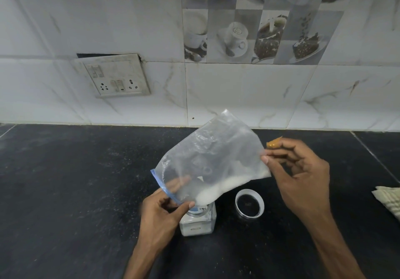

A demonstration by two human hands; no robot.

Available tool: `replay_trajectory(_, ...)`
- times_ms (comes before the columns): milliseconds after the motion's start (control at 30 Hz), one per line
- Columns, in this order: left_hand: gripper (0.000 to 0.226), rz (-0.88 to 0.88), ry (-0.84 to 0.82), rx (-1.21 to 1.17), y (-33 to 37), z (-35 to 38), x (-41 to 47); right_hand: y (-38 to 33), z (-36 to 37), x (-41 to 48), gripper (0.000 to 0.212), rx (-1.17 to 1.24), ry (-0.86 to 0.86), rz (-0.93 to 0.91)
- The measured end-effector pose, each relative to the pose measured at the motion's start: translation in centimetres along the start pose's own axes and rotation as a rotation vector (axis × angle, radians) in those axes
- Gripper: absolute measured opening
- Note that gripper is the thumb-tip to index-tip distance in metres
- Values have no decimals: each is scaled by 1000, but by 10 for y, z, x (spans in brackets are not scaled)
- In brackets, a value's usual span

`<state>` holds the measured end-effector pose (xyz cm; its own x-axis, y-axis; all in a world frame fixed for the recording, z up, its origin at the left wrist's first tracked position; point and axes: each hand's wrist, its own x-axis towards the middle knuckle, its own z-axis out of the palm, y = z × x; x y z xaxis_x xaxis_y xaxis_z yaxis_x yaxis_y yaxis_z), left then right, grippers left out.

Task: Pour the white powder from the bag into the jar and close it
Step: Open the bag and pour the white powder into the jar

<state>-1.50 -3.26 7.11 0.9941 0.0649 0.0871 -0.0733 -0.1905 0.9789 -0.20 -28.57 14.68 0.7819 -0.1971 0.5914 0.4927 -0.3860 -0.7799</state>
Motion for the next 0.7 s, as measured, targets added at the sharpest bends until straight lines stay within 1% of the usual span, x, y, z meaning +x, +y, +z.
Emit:
replay_trajectory(133,48,-14,34,-11,-3,-2,2,2,-1,0,39,41,50,38)
replay_trajectory(233,53,-3,16,11,-2,-2,2,2,0,0,40,19,21,29)
replay_trajectory(367,46,-18,46,5,-5,-2,2,0,1,0,38,31,40,34)
replay_trajectory(533,49,-13,34,25,-2,-2,1,0,0,1,39,46,47,39)
replay_trajectory(633,51,-7,29,42,-1,-1,1,-1,3,-1,38,41,20,30)
replay_trajectory(700,50,-10,32,42,-1,-1,1,0,3,0,37,59,49,40)
